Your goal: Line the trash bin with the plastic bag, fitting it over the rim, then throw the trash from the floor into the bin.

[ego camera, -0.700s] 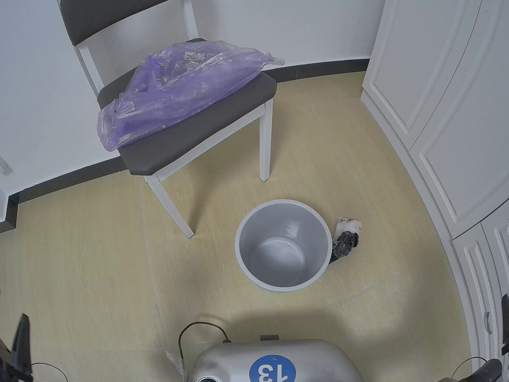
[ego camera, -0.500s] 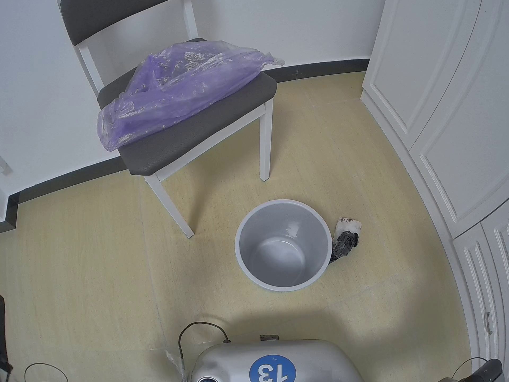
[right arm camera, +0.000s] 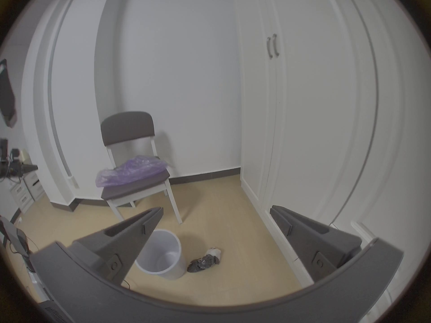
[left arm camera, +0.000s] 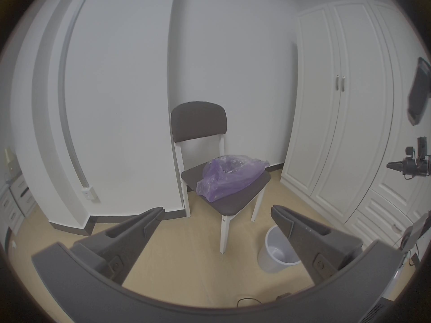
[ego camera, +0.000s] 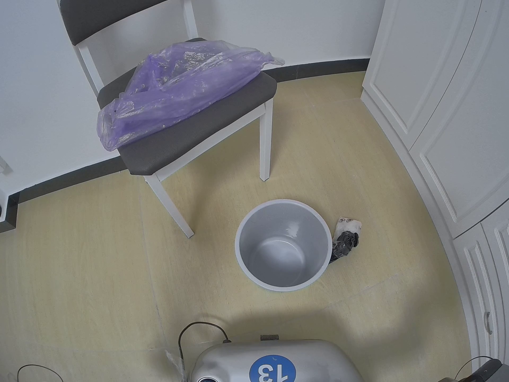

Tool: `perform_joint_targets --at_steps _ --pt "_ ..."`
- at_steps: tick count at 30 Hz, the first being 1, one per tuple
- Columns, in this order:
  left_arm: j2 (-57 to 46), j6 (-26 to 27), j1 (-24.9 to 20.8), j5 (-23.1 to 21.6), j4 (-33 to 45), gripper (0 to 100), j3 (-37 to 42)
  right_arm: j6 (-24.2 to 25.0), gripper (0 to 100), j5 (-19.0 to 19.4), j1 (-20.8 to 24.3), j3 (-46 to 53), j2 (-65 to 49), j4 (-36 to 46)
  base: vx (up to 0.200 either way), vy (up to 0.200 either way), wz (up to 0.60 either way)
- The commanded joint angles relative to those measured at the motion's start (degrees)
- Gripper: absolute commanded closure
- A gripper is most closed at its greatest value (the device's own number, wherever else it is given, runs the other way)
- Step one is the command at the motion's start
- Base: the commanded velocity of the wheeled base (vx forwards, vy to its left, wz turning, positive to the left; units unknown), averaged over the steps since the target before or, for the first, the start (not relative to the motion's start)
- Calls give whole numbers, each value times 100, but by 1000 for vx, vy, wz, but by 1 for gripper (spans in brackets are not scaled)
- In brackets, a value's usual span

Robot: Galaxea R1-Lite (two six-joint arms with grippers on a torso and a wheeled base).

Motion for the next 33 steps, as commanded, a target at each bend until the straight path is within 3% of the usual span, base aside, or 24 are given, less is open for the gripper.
perform_joint_targets --at_steps 1,5,9,13,14,15,17,24,33 --pt "1314 351 366 52 34 0 -583 -151 0 -49 255 -778 1345 -98 0 0 0" --pt "1754 518 542 52 8 0 -767 -45 0 -251 457 -1183 1969 -283 0 0 0" --pt "2141 526 595 52 8 0 -970 297 0 -708 818 -1341 2514 -845 0 0 0" --pt "2615 526 656 61 -9 0 -1181 860 0 -1482 1459 -1235 3103 -1513 0 0 0" --pt "2615 526 656 61 -9 0 -1181 860 0 -1482 1459 -1235 3103 -1513 0 0 0" --pt "2826 526 647 61 -9 0 -1295 1211 0 -1789 1688 -1165 3331 -1750 0 0 0" --pt "3046 535 647 96 -9 0 -1444 1519 0 -1948 1802 -1139 3516 -2032 0 0 0" --pt "3819 535 647 237 -18 0 -2183 1879 0 -1965 1820 -998 3709 -2594 0 0 0" --pt "4742 535 595 316 -18 0 -2868 1976 0 -1974 2013 -286 3577 -3148 0 0 0"
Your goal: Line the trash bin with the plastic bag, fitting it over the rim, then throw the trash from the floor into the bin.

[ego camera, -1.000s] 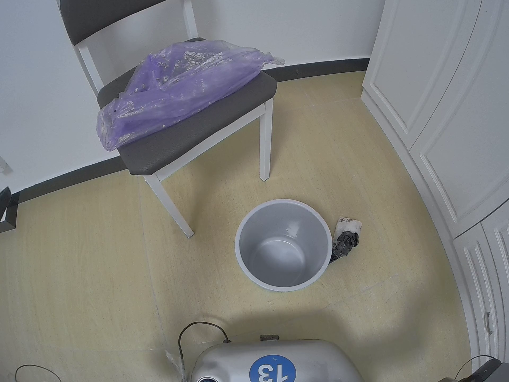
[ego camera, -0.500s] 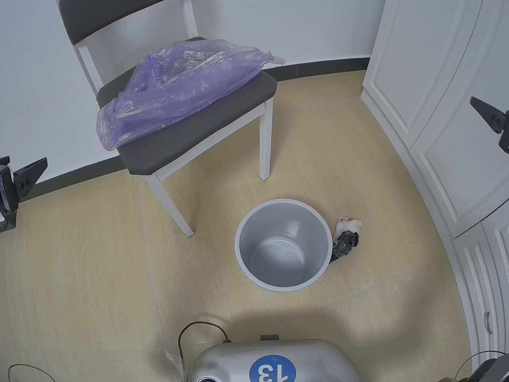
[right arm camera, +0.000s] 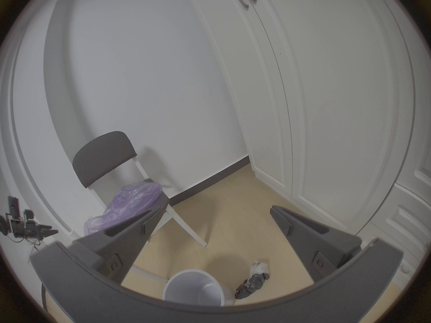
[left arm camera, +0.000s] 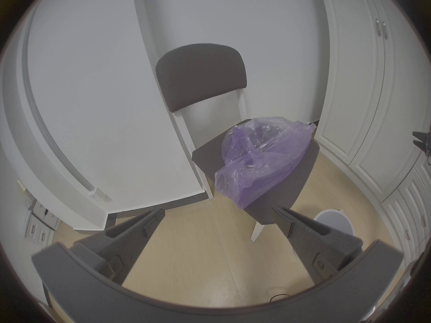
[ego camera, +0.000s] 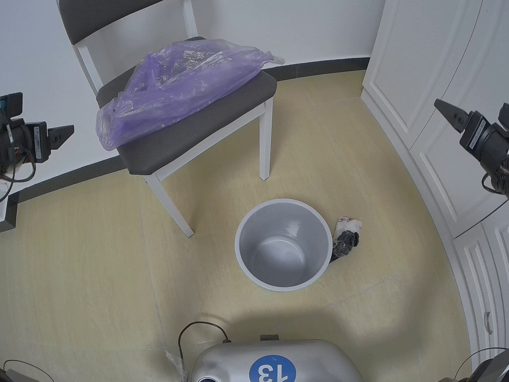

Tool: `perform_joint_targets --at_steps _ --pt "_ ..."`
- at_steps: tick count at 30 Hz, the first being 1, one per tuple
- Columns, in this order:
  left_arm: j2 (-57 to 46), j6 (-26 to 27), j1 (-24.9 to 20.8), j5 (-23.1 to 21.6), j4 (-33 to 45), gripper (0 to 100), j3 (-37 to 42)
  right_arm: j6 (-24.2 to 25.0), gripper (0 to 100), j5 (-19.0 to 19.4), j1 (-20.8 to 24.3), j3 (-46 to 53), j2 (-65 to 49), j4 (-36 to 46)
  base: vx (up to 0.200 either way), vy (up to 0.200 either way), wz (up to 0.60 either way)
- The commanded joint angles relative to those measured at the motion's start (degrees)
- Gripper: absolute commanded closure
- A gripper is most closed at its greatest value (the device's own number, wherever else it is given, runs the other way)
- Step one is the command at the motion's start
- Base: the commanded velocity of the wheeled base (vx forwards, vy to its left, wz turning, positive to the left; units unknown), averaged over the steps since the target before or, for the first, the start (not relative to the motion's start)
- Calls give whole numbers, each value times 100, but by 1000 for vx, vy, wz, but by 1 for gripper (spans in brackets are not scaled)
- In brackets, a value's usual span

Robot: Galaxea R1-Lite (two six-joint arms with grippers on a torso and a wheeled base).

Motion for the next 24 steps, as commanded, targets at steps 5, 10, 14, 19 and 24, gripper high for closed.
perform_joint_targets --at_steps 5,10,14,19,24 --pt "892 1 -72 33 -8 0 -430 225 0 14 158 611 -29 -473 0 0 0" --pt "1121 1 -397 33 1 0 -614 251 0 31 158 611 94 -490 0 0 0" --pt "1340 1 -617 121 -8 0 -623 260 0 40 149 620 173 -490 0 0 0" --pt "1877 160 -687 683 -289 0 -764 260 0 49 123 611 217 -499 0 0 0" --pt "2281 406 -731 868 -851 0 -834 269 0 49 114 602 252 -508 0 0 0"
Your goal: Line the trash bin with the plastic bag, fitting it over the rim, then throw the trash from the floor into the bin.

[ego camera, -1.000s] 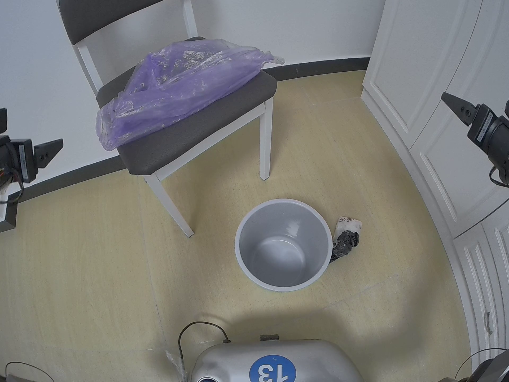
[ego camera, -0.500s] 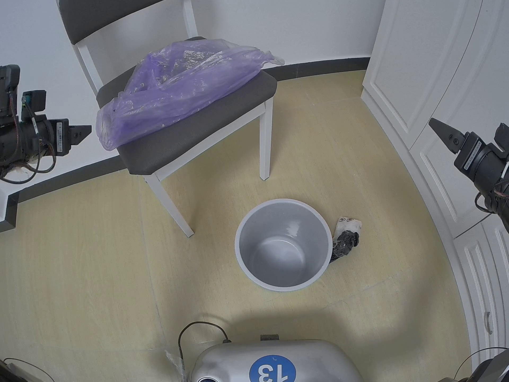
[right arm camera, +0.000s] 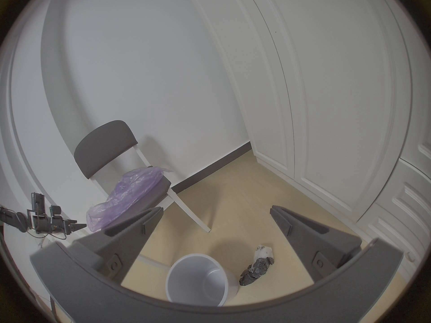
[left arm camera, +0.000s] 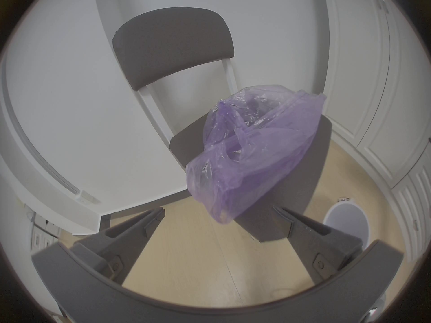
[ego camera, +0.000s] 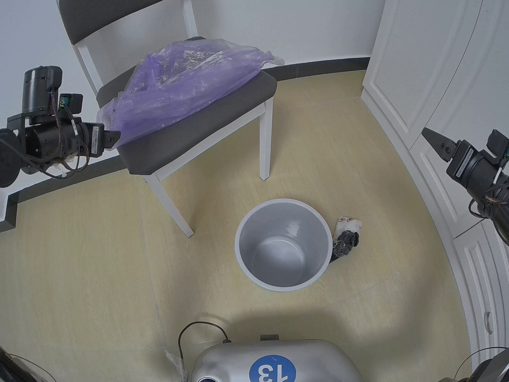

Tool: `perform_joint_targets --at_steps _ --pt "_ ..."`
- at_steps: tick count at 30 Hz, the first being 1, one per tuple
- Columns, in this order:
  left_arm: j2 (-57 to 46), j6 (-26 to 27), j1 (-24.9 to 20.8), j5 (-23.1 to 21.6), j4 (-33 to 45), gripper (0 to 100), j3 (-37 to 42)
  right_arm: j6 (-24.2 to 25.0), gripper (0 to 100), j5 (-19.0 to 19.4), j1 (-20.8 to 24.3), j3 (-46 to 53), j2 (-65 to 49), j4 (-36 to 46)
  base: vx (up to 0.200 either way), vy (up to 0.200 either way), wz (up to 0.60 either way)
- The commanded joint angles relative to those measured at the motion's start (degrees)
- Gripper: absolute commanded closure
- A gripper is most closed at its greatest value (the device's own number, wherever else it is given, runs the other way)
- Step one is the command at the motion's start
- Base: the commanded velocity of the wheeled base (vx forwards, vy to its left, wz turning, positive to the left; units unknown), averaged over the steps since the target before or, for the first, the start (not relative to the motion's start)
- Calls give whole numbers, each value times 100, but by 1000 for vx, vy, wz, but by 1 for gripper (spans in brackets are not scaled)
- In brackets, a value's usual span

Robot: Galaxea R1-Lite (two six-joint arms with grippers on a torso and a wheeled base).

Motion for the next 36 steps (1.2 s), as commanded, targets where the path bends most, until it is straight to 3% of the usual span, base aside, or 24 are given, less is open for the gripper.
perform_joint_targets --at_steps 1,5,26,27,36 --pt "490 131 -53 107 -193 0 -88 3 0 1 -9 -15 40 -9 0 0 0" --pt "877 369 -89 555 -536 0 -290 3 0 10 -53 -23 49 -36 0 0 0" --pt "1035 474 -97 749 -817 0 -475 275 0 54 -150 -41 321 -97 0 0 0" --pt "1044 465 -97 740 -817 100 -484 284 0 54 -150 -41 374 -106 0 0 0" --pt "1061 421 -53 687 -843 100 -510 267 0 54 -141 38 497 -352 0 0 0"
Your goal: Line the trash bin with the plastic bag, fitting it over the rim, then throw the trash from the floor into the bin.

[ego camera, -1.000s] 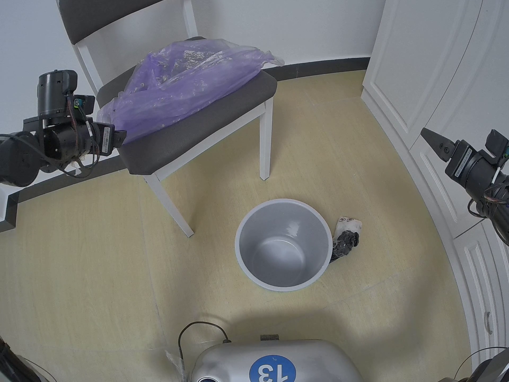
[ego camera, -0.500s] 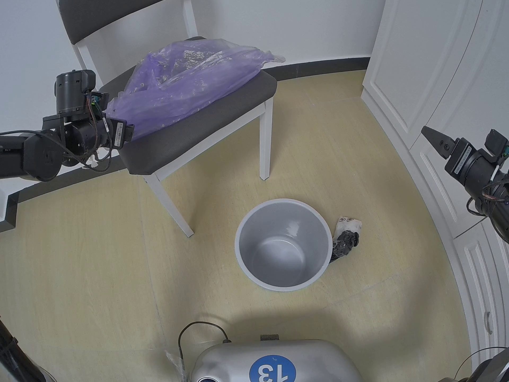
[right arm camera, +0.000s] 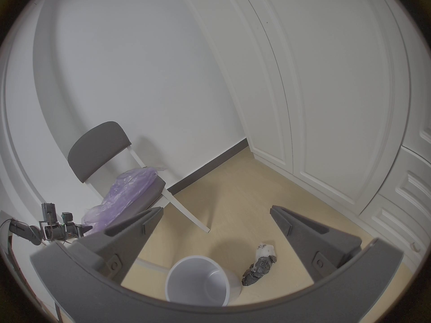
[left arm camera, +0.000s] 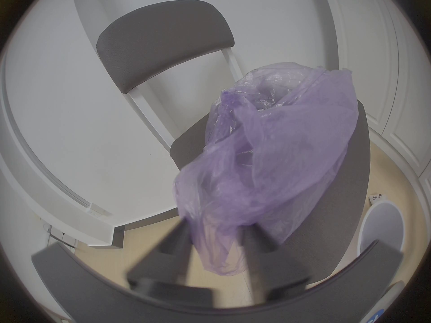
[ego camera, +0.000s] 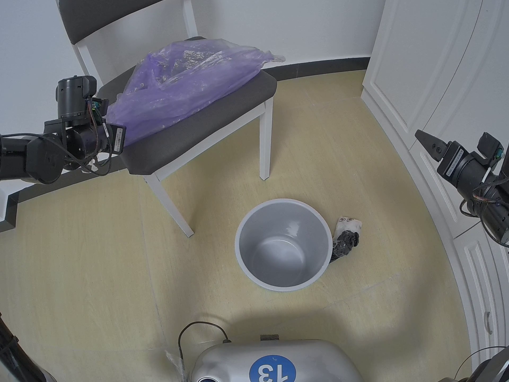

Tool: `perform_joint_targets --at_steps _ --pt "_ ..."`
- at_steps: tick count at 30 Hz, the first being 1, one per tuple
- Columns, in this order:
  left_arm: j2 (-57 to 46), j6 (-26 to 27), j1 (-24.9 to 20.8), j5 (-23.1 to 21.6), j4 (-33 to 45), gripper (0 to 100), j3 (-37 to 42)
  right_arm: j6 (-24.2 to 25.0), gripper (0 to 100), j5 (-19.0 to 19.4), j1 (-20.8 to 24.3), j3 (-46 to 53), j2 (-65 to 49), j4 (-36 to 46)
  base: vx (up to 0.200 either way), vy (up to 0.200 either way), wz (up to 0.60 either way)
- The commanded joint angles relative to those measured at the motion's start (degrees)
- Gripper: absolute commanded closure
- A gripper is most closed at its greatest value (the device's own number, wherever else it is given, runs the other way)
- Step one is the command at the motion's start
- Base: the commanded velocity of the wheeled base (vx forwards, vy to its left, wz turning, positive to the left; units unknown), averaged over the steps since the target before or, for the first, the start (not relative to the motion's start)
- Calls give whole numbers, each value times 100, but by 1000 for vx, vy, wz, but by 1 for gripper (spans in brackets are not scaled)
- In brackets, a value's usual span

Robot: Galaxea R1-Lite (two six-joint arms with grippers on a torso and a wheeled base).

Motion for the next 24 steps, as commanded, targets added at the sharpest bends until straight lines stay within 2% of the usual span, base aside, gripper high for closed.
perform_joint_targets --at_steps 1,15,18,24 --pt "-72 -3 -25 -5 -6 100 -17 -3 0 2 16 25 48 -5 0 0 0" --pt "-591 -38 -482 -49 3 100 -447 -56 0 -16 429 192 -13 -14 0 0 0" --pt "-846 -73 -710 -49 38 100 -570 -108 0 -16 482 271 -39 -14 0 0 0" --pt "-1189 -29 -1141 -40 161 100 -869 -284 0 -34 860 464 -83 -22 0 0 0"
